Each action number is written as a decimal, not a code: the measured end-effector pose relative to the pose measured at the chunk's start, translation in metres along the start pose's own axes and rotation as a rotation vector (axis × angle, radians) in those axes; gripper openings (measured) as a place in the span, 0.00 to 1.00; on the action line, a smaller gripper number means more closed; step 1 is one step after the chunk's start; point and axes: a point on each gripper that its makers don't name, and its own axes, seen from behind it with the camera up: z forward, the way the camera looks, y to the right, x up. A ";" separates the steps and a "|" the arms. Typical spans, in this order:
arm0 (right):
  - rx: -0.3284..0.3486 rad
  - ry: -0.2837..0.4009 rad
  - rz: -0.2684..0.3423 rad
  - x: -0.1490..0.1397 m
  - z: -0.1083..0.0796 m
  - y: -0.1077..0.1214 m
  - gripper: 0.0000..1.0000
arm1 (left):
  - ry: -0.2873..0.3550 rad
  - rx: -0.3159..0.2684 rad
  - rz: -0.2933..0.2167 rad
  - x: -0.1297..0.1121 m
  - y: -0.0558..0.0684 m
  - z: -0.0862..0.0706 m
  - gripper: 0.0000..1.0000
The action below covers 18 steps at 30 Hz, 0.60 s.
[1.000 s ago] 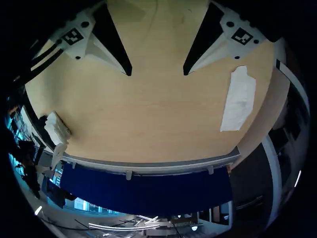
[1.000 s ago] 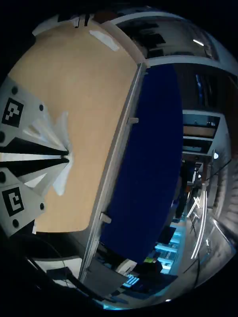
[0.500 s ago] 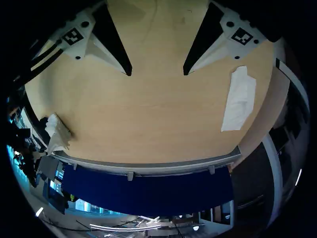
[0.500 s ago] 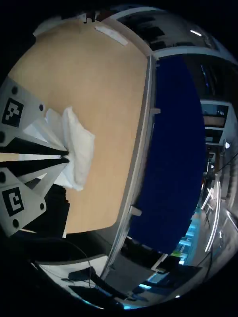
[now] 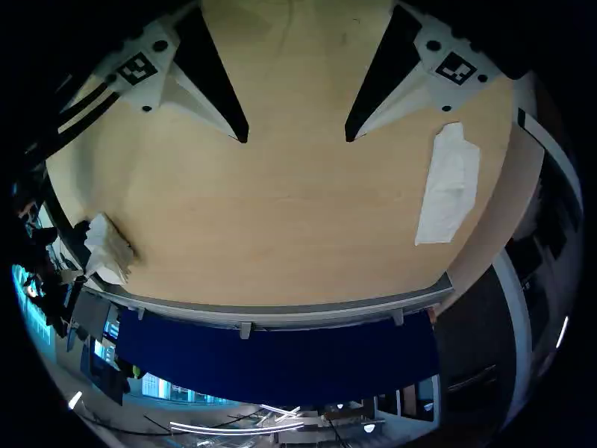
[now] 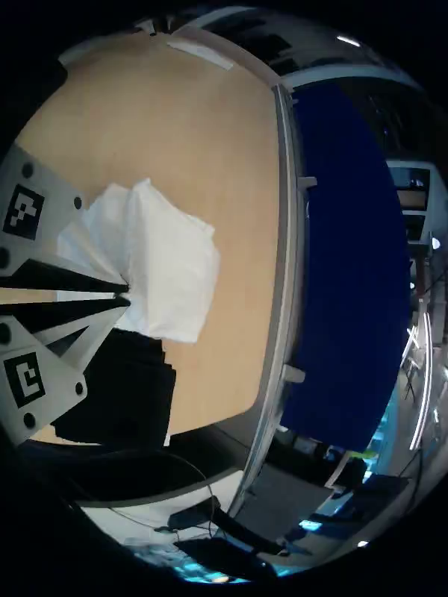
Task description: Fold towel
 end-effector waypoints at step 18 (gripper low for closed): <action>-0.060 -0.082 0.131 -0.065 0.014 0.009 0.06 | -0.001 0.005 0.011 0.003 0.003 -0.001 0.96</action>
